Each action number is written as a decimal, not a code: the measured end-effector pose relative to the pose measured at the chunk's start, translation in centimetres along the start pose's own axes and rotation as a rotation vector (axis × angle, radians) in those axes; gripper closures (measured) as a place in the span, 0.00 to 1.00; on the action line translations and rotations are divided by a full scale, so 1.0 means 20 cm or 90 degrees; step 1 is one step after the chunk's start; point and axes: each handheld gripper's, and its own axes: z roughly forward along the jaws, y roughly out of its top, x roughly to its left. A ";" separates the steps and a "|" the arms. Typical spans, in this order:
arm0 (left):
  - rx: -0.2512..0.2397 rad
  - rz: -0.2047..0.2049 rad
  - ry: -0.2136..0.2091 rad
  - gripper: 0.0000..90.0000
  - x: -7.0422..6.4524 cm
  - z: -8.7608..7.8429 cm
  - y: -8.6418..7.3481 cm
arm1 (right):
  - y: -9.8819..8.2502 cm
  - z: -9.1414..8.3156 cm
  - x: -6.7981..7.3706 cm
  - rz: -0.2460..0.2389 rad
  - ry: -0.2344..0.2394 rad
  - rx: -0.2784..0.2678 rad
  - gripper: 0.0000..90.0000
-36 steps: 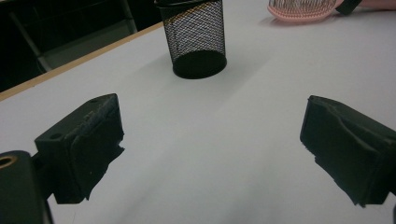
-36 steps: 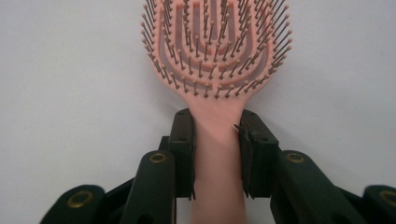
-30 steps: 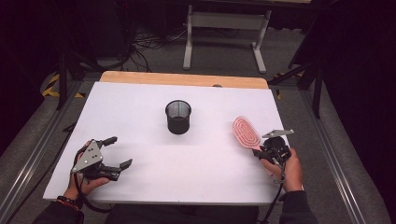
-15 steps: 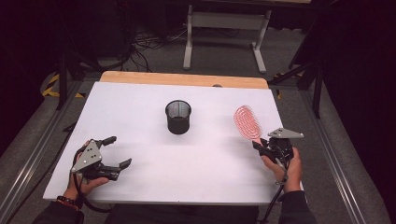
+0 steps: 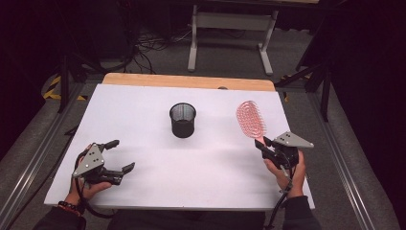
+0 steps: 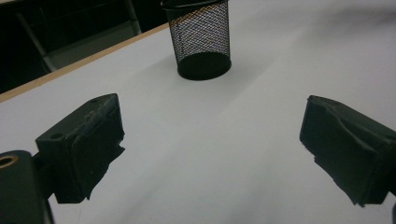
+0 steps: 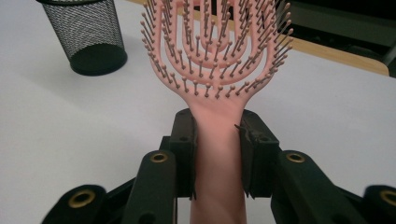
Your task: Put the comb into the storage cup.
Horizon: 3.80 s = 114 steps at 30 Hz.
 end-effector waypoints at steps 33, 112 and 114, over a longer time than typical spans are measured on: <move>-0.082 -0.066 -0.057 0.15 -0.01 0.15 0.25 | 0.09 0.11 0.39 -0.077 0.031 -0.144 0.78; -0.214 -0.103 -0.139 0.72 -0.21 0.37 0.54 | -0.04 0.17 0.57 -0.182 0.074 -0.162 0.31; -0.215 -0.098 -0.136 0.72 -0.21 0.36 0.54 | -0.04 0.15 0.54 -0.176 0.062 -0.168 0.30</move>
